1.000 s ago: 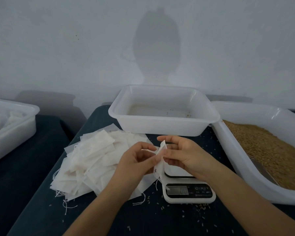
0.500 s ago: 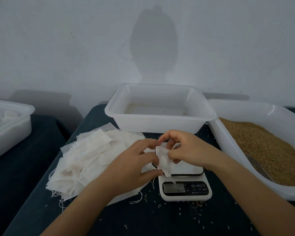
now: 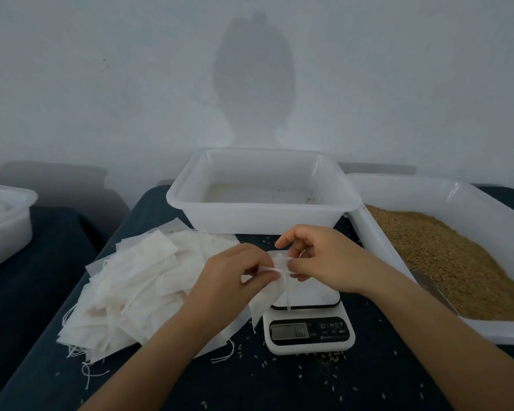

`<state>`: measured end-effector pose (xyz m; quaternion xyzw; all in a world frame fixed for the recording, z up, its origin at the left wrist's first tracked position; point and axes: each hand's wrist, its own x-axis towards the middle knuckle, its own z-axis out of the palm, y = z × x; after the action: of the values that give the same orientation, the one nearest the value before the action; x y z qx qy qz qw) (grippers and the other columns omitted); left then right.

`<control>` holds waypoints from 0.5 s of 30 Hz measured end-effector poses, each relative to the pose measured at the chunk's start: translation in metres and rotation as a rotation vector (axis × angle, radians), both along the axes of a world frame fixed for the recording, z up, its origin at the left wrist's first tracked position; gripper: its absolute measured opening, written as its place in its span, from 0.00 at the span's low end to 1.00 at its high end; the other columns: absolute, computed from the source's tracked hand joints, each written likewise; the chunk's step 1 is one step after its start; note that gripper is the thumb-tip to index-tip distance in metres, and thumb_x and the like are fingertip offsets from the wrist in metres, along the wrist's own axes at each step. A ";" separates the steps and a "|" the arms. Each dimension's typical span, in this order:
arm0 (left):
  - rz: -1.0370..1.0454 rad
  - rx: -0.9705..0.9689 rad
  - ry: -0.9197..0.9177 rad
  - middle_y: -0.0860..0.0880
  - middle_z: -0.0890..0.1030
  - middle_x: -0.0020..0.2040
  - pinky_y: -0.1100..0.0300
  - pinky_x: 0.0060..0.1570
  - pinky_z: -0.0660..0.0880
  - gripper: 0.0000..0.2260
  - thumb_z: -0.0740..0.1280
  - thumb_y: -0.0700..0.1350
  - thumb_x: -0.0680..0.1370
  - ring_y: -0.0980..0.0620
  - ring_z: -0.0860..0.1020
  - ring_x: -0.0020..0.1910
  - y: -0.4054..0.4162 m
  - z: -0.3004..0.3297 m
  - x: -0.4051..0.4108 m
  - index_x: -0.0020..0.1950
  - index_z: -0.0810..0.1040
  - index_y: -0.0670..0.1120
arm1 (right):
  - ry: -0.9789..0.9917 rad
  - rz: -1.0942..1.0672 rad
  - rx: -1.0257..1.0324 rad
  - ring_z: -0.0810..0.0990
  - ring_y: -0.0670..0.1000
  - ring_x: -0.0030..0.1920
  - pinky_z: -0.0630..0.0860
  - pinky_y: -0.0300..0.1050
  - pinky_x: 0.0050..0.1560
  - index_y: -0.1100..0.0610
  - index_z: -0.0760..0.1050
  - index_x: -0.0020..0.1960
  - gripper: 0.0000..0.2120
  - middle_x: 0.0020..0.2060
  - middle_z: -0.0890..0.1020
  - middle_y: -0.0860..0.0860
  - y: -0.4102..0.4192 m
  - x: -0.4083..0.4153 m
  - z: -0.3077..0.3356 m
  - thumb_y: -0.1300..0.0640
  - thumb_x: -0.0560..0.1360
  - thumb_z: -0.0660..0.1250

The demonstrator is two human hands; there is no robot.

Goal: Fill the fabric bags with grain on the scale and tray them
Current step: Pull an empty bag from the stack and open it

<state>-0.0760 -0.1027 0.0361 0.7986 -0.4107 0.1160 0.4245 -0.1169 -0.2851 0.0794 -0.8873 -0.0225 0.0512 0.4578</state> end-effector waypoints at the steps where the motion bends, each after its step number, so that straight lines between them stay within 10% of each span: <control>1: 0.026 -0.023 0.023 0.57 0.79 0.39 0.73 0.40 0.72 0.03 0.73 0.43 0.71 0.59 0.76 0.40 -0.002 0.001 0.000 0.40 0.80 0.46 | 0.006 0.011 -0.020 0.83 0.42 0.39 0.79 0.35 0.41 0.45 0.75 0.54 0.11 0.41 0.82 0.47 -0.005 -0.003 0.006 0.58 0.75 0.69; 6: 0.007 -0.038 -0.006 0.59 0.79 0.37 0.74 0.39 0.71 0.03 0.71 0.47 0.72 0.59 0.76 0.39 -0.014 0.007 -0.002 0.41 0.81 0.49 | -0.144 -0.399 -0.217 0.83 0.42 0.37 0.75 0.36 0.36 0.45 0.78 0.48 0.05 0.37 0.84 0.43 -0.098 -0.029 0.050 0.47 0.77 0.64; 10: -0.059 -0.029 -0.037 0.59 0.78 0.39 0.75 0.39 0.70 0.01 0.71 0.43 0.72 0.62 0.76 0.40 -0.029 0.008 -0.003 0.41 0.80 0.48 | 0.412 -0.336 -0.907 0.79 0.48 0.44 0.75 0.42 0.43 0.55 0.78 0.49 0.15 0.46 0.81 0.51 -0.165 -0.039 0.034 0.43 0.77 0.63; 15: -0.124 -0.017 -0.089 0.56 0.79 0.41 0.72 0.40 0.71 0.01 0.70 0.40 0.73 0.62 0.75 0.40 -0.049 0.005 -0.005 0.44 0.81 0.45 | 0.669 -0.200 -1.029 0.74 0.47 0.35 0.71 0.39 0.37 0.54 0.75 0.39 0.19 0.36 0.78 0.49 -0.177 -0.039 -0.017 0.39 0.75 0.65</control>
<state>-0.0815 -0.1520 0.0408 0.7620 -0.4769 0.1280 0.4189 -0.1558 -0.4626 0.0626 -0.9279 0.2331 0.2877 -0.0435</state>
